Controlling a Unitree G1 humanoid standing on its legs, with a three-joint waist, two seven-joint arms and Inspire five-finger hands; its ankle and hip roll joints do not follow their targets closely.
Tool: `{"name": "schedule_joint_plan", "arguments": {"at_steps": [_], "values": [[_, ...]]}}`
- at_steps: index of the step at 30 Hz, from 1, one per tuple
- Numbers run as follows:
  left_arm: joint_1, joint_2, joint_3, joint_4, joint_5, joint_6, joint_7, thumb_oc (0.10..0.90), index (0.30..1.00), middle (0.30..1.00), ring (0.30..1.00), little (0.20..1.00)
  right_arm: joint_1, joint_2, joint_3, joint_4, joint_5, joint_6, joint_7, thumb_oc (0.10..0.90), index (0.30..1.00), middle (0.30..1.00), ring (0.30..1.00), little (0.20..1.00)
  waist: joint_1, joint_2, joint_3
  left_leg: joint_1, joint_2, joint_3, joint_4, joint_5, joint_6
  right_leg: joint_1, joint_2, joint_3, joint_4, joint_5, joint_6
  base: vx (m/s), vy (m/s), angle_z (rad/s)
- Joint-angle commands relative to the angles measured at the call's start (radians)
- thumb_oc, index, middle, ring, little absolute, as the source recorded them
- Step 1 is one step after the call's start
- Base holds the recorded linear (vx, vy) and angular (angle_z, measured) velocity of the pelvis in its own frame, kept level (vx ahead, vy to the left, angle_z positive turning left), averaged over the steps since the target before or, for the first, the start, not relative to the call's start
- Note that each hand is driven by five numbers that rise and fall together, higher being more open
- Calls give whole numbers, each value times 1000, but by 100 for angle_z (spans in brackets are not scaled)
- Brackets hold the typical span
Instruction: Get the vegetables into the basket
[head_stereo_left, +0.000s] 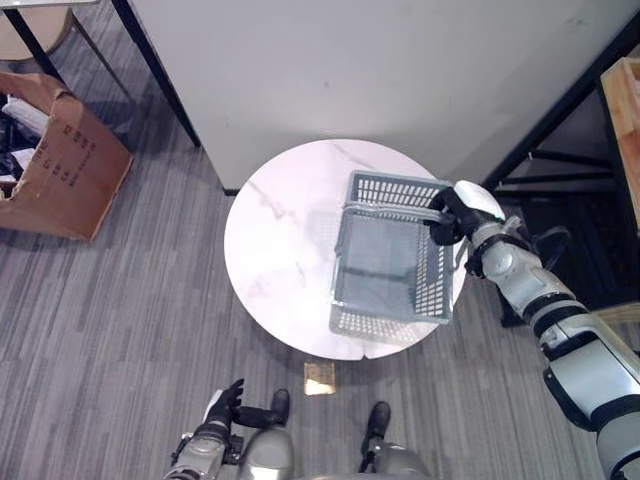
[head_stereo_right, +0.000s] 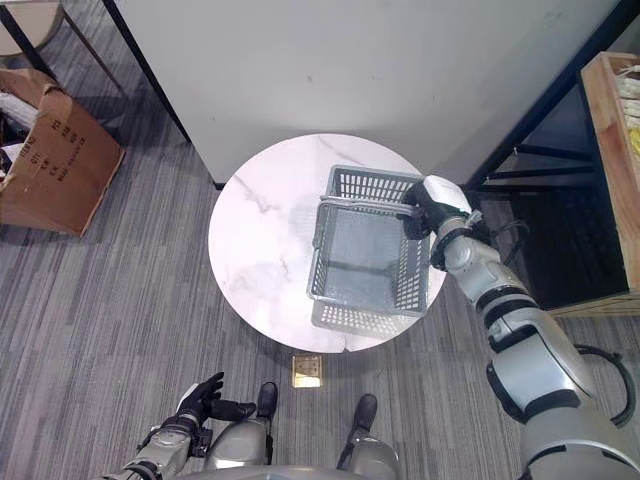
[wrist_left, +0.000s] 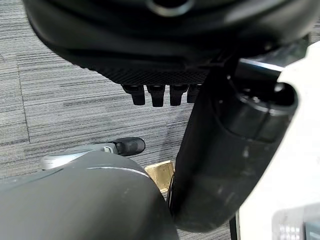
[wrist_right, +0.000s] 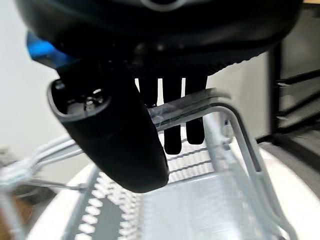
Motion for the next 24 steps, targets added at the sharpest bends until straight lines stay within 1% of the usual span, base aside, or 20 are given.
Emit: {"name": "schedule_joint_plan", "arguments": {"at_steps": [1, 2, 3, 4, 5, 6, 7, 11, 14, 15, 19, 21, 22, 24], "values": [[61, 12, -30, 98, 59, -2, -15, 900, 1000, 1000, 1000, 1000, 26, -62, -113, -278, 87, -117, -47, 400, 300, 300, 300, 300, -11, -62, -76, 8, -3, 20, -25, 20, 12, 28, -42, 38, -1, 84, 27, 56, 29, -2], [68, 16, -17, 106, 64, 1, -17, 900, 1000, 1000, 1000, 1000, 67, -70, -141, -317, 108, -127, -36, 400, 300, 300, 300, 300, -14, -62, -84, 14, -3, 22, -25, 16, 12, 34, -43, 37, -1, 81, 28, 48, 21, -3], [68, 17, -18, 106, 64, 1, -17, 900, 1000, 1000, 1000, 1000, 70, -71, -143, -319, 108, -126, -35, 400, 300, 300, 300, 300, -13, -62, -84, 15, -3, 22, -25, 16, 12, 35, -43, 37, -1, 81, 29, 0, 0, 0], [73, 19, -9, 113, 65, 3, -18, 900, 1000, 1000, 1000, 1000, 101, -76, -164, -357, 122, -131, -29, 400, 300, 300, 300, 300, -16, -62, -90, 21, -4, 24, -25, 13, 13, 39, -43, 37, -1, 79, 29, 38, 32, -12], [84, 20, 7, 129, 72, 7, -24, 900, 1000, 1000, 1000, 1000, 180, -84, -222, -438, 186, -144, -1, 400, 300, 300, 300, 300, -30, -60, -105, 34, -5, 29, -25, 7, 14, 49, -44, 40, -1, 74, 30, 38, 32, -15], [85, 21, 6, 129, 72, 7, -24, 900, 1000, 1000, 1000, 1000, 182, -84, -224, -439, 186, -144, -1, 400, 300, 300, 300, 300, -28, -60, -105, 34, -5, 29, -25, 7, 14, 50, -44, 40, -1, 74, 30, 35, 35, -17], [89, 22, 11, 135, 79, 10, -29, 900, 1000, 1000, 1000, 1000, 219, -79, -245, -471, 252, -149, 36, 400, 300, 300, 300, 300, -33, -59, -113, 42, -6, 34, -25, 5, 14, 55, -43, 42, -1, 70, 31, 13, 21, -7], [111, 23, 30, 149, 73, 12, -44, 900, 1000, 1000, 1000, 1000, 356, -54, -348, -601, 430, -169, 86, 400, 300, 300, 300, 300, -56, -52, -134, 60, -10, 50, -25, -2, 14, 63, -44, 53, -1, 67, 34, 9, 39, -8], [120, 23, 49, 151, 76, 12, -46, 900, 1000, 1000, 1000, 1000, 435, -43, -399, -692, 473, -177, 106, 400, 300, 300, 300, 300, -72, -46, -146, 71, -11, 63, -25, -7, 17, 63, -47, 66, 0, 69, 37, -1, 46, -7], [126, 22, 54, 152, 78, 9, -46, 900, 1000, 1000, 1000, 1000, 494, -35, -438, -753, 489, -185, 116, 400, 300, 300, 300, 300, -84, -43, -154, 80, -14, 72, -25, -10, 20, 64, -49, 72, 2, 72, 40, 5, 43, -15], [132, 18, 61, 152, 83, 4, -46, 900, 1000, 1000, 1000, 1000, 550, -26, -476, -817, 477, -194, 123, 400, 300, 300, 300, 300, -94, -40, -159, 91, -17, 84, -25, -15, 24, 63, -54, 81, 3, 75, 43, 2, 36, -16], [133, 16, 67, 149, 94, -2, -44, 900, 1000, 1000, 1000, 1000, 599, -40, -507, -867, 416, -202, 122, 400, 300, 300, 300, 300, -107, -39, -160, 103, -23, 95, -25, -22, 30, 61, -62, 91, 7, 84, 47, -3, 45, -22], [133, 16, 67, 149, 94, -2, -44, 900, 1000, 1000, 1000, 1000, 600, -40, -507, -867, 416, -202, 122, 400, 300, 300, 300, 300, -106, -39, -160, 103, -23, 95, -25, -22, 31, 61, -62, 92, 7, 84, 47, -9, 35, -16], [136, 15, 73, 147, 102, -6, -42, 900, 1000, 1000, 1000, 1000, 626, -52, -527, -885, 376, -208, 117, 400, 300, 300, 300, 300, -113, -41, -160, 108, -26, 101, -25, -25, 34, 56, -66, 100, 11, 92, 50, -11, 34, -9]]}}
